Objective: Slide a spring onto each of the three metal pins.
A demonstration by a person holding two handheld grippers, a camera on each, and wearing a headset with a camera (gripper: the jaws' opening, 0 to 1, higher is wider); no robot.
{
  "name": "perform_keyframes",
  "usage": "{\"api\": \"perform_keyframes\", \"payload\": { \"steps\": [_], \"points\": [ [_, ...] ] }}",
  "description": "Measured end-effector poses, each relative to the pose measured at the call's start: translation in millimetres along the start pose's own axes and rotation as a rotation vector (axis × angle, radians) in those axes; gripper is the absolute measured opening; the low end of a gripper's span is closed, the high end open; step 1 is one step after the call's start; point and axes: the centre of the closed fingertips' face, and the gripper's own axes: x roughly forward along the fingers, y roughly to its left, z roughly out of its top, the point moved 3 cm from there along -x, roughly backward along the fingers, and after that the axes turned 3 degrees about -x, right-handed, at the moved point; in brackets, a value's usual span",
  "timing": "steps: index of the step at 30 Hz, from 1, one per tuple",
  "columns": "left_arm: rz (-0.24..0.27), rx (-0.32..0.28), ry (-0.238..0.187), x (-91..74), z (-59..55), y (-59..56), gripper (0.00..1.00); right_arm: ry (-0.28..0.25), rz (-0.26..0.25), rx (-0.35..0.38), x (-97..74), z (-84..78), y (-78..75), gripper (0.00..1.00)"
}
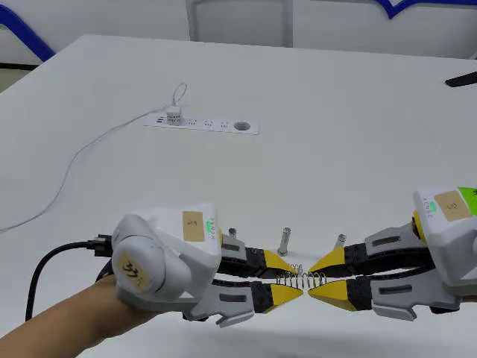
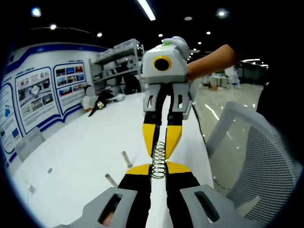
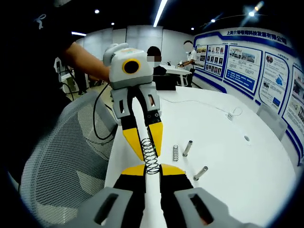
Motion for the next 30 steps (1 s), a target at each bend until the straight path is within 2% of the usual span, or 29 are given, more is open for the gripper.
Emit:
{"api": "perform_keyframes", "payload": {
  "steps": [6, 10, 18, 23, 30],
  "points": [
    [0.004, -0.013, 0.005, 0.9, -1.5, -0.3, 0.10, -0.047, 0.021, 0.031, -4.7, 8.4, 0.7, 0.11],
    [0.002, -0.004, 0.018, 1.4, -2.6, -1.8, 0.10, -0.105, 0.033, 0.035, -6.0, 21.1, 4.2, 0.10],
    [0.023, -0.016, -0.004, 0.8, 0.2, -2.0, 0.10, -0.179, 0.034, 0.101, -3.0, 36.1, 4.9, 0.11],
    [0.028, -0.023, -0.006, 2.7, 0.4, -4.5, 0.10, -0.205, 0.038, 0.122, 1.9, 43.3, 6.8, 0.11],
    [0.048, -0.044, -0.003, 1.6, -3.8, -3.8, 0.10, -0.187, 0.012, 0.125, 7.1, 43.2, 8.3, 0.10]
  ]
}}
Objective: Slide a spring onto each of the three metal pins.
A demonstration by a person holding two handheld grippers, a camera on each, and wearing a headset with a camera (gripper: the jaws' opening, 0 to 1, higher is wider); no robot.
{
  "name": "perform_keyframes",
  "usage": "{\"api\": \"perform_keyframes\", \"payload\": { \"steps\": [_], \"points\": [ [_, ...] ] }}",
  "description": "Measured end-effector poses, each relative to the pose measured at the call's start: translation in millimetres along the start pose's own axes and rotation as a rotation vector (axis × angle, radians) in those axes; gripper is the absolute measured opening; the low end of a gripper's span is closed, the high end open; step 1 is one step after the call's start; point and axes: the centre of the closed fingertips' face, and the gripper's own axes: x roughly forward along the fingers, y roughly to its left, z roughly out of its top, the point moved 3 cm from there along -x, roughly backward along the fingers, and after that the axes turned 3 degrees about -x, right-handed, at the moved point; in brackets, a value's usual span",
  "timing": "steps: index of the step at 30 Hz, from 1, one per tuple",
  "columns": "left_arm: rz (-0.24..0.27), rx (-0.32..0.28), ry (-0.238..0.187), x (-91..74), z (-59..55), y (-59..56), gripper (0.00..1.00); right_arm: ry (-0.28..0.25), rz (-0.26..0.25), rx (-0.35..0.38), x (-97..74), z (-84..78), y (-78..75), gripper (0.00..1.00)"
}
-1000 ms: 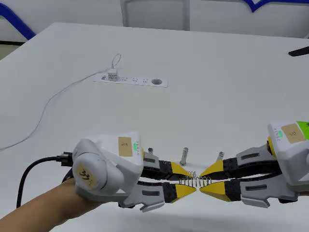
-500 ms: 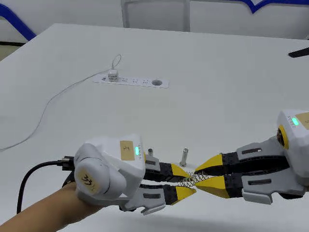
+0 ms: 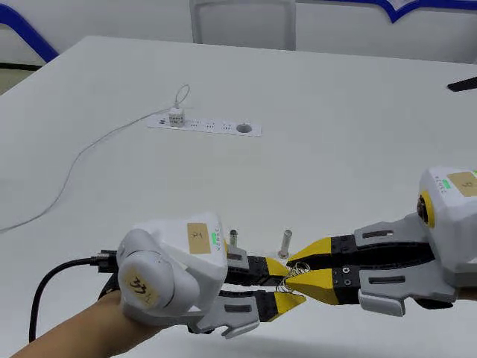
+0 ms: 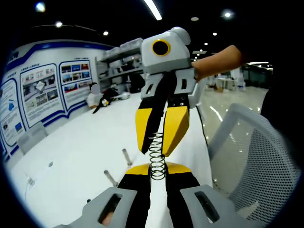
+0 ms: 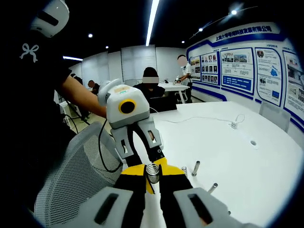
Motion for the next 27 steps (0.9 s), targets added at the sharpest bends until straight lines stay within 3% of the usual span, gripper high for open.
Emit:
{"api": "perform_keyframes", "payload": {
  "steps": [2, 6, 9, 11, 14, 20, 24, 27],
  "points": [
    [0.012, -0.043, -0.003, -0.7, -2.5, 2.1, 0.10, 0.001, -0.020, 0.003, 1.2, -0.7, -1.5, 0.10],
    [0.023, -0.059, -0.005, -2.2, -5.7, 2.2, 0.11, -0.003, -0.034, 0.020, 3.7, -2.0, -4.4, 0.10],
    [0.103, -0.030, -0.020, -8.1, -8.7, 11.1, 0.17, 0.011, -0.043, -0.005, 5.0, -1.7, -7.3, 0.10],
    [0.133, -0.079, -0.024, -13.7, -14.3, 14.9, 0.26, 0.015, -0.048, -0.022, 3.9, 0.4, -10.1, 0.10],
    [0.182, -0.086, -0.016, -25.0, -21.0, 21.1, 0.33, 0.018, -0.072, -0.034, -0.8, 3.6, -18.6, 0.10],
    [0.313, -0.172, -0.030, -52.8, -39.0, 35.3, 0.50, 0.037, -0.197, -0.002, -20.2, -0.9, -53.0, 0.10],
    [0.367, -0.171, -0.004, -65.9, -50.2, 41.0, 0.56, 0.053, -0.247, -0.012, -32.9, -5.1, -68.2, 0.10],
    [0.401, -0.198, -0.007, -75.7, -55.9, 45.7, 0.62, 0.070, -0.290, 0.000, -42.2, -11.0, -79.6, 0.10]
  ]
}}
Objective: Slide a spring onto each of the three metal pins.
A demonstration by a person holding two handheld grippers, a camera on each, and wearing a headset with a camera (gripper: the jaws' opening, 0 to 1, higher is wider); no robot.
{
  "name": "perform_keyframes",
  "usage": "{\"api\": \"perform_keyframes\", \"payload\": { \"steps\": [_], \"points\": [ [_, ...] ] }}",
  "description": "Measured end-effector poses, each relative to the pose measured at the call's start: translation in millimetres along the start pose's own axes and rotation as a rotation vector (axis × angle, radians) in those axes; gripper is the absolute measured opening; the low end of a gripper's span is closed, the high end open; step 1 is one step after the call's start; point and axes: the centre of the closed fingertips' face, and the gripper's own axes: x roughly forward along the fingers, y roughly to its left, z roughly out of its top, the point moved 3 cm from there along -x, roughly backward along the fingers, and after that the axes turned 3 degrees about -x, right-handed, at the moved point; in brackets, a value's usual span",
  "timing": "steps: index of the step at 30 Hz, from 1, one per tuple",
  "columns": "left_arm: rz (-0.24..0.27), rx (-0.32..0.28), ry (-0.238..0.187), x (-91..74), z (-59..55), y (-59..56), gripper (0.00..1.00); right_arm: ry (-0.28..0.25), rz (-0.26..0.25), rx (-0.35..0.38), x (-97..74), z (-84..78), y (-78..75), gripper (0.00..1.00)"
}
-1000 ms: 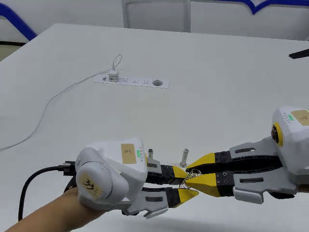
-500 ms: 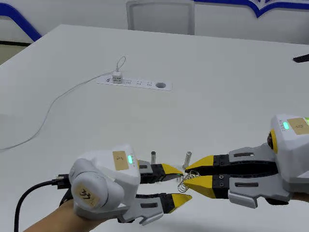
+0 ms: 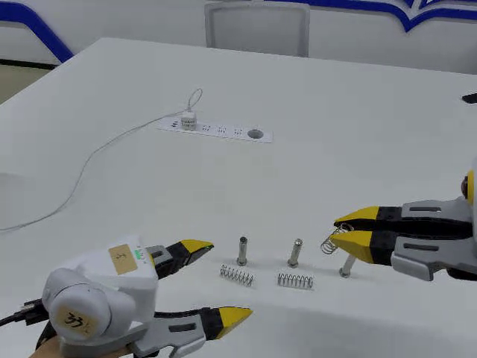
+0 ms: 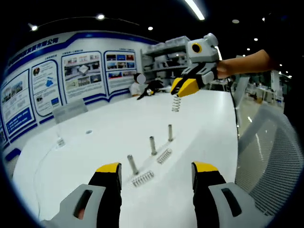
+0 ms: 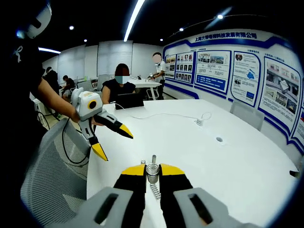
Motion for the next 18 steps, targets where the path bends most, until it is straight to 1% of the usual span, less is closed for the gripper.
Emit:
{"api": "perform_keyframes", "payload": {
  "steps": [2, 3, 7, 10, 14, 16, 18],
  "points": [
    [0.016, -0.012, -0.003, -2.6, -1.1, 3.9, 0.64, 0.013, -0.021, 0.009, -1.9, -4.4, -6.4, 0.10],
    [0.028, -0.022, -0.008, -4.1, -1.4, 6.2, 0.65, 0.022, -0.042, 0.017, -3.1, -7.8, -11.5, 0.10],
    [0.039, -0.056, -0.018, -6.6, -3.1, 8.7, 0.71, 0.049, -0.082, 0.029, -4.7, -16.8, -21.5, 0.10],
    [0.051, -0.078, -0.012, -7.6, -7.5, 11.1, 0.78, 0.092, -0.124, 0.026, -4.0, -27.9, -30.1, 0.10],
    [0.065, -0.103, -0.014, -8.6, -9.9, 13.4, 0.84, 0.120, -0.157, 0.055, -2.8, -39.7, -37.7, 0.10],
    [0.077, -0.110, -0.007, -9.2, -13.1, 15.1, 0.86, 0.140, -0.168, 0.069, -2.3, -46.4, -40.3, 0.10],
    [0.085, -0.117, -0.003, -9.9, -16.2, 15.6, 0.89, 0.147, -0.179, 0.075, -1.0, -51.4, -42.8, 0.10]
  ]
}}
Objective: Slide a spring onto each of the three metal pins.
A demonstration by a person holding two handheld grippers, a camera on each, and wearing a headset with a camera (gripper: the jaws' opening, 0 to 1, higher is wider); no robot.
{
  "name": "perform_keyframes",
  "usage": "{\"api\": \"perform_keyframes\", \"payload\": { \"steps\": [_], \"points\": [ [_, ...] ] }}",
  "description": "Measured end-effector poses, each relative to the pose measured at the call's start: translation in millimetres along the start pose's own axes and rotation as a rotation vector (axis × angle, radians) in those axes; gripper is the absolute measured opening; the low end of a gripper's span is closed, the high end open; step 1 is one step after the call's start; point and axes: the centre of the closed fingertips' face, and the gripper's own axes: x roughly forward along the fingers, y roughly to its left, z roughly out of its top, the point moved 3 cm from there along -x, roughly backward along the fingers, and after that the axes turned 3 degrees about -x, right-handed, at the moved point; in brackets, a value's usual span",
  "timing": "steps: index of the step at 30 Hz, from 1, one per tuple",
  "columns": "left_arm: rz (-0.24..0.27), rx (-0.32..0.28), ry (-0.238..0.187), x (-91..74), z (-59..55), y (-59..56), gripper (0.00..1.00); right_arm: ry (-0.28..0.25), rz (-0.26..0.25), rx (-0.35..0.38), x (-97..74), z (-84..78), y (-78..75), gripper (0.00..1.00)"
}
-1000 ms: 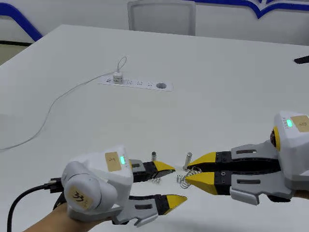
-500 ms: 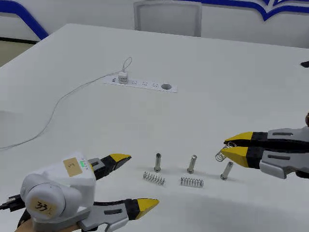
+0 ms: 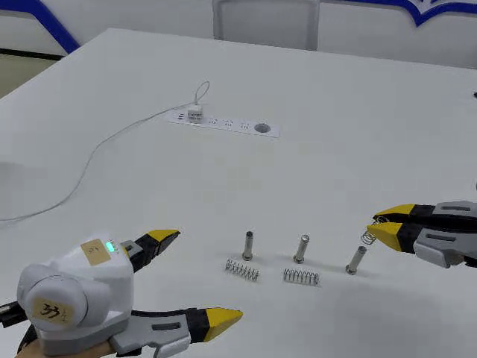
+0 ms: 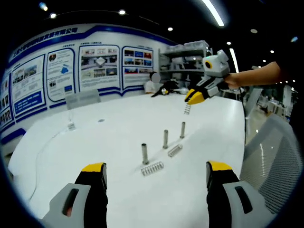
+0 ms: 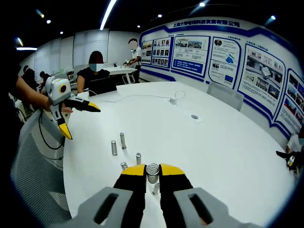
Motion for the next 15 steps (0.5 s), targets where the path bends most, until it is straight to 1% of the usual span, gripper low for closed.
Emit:
{"api": "perform_keyframes", "payload": {
  "steps": [1, 5, 8, 10, 11, 13, 15],
  "points": [
    [0.004, -0.004, 0.002, -0.6, -0.9, 0.4, 0.90, 0.006, 0.000, 0.004, 1.2, -2.0, -0.6, 0.10],
    [0.027, -0.066, -0.002, -4.6, -7.9, 5.2, 0.90, 0.020, -0.007, 0.015, 5.0, -7.1, -2.9, 0.10],
    [0.047, -0.093, -0.009, -5.5, -7.0, 8.4, 0.92, 0.020, -0.013, 0.037, 7.9, -9.3, -6.0, 0.10],
    [0.049, -0.109, -0.016, -4.8, -6.5, 7.0, 0.92, 0.026, -0.014, 0.051, 10.8, -12.2, -7.2, 0.10],
    [0.047, -0.111, -0.011, -4.0, -8.1, 6.5, 0.92, 0.031, -0.015, 0.053, 11.9, -13.7, -7.4, 0.10],
    [0.040, -0.105, 0.017, -1.4, -13.7, 4.4, 0.92, 0.034, -0.011, 0.066, 14.0, -15.6, -6.3, 0.10],
    [0.035, -0.103, 0.025, 0.0, -15.7, 2.9, 0.92, 0.041, -0.008, 0.068, 15.6, -17.2, -4.1, 0.10]
  ]
}}
